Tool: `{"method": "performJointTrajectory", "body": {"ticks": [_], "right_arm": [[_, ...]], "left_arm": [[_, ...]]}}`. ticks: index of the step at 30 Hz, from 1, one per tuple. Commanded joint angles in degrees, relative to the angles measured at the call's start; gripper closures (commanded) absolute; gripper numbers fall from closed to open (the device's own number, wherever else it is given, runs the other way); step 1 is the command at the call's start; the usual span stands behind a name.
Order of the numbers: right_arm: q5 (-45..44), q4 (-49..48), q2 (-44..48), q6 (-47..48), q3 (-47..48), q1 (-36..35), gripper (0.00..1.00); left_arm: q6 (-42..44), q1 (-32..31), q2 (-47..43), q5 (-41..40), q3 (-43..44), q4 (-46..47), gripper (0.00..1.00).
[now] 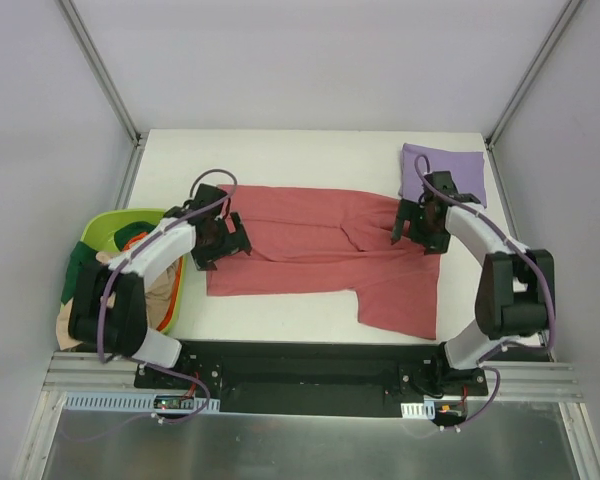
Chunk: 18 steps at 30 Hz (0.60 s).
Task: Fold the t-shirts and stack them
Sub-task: Grap the side of the flattened tshirt closest away from the robot with both arms
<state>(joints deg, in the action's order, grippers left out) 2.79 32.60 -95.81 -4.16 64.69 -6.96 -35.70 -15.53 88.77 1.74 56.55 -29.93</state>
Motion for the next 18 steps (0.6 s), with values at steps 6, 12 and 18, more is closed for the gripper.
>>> {"method": "performJointTrajectory", "body": {"ticks": [6,12,18], "right_arm": [[-6.0,-1.8,18.4,-3.6,-9.3,0.5,0.04],[-5.7,-2.5,22.0,-3.9,-12.2,0.5,0.04],[-5.2,-2.5,23.1,-3.3,-14.3,0.7,0.04]], "left_arm": [[-14.8,-1.3,-19.3,-5.9,-15.2,-4.9,0.04],[-25.8,-2.0,-23.1,-13.3,-19.6,-4.9,0.29],[-32.5,-2.0,-23.9,-19.7,-21.1,-4.8,0.46]]}}
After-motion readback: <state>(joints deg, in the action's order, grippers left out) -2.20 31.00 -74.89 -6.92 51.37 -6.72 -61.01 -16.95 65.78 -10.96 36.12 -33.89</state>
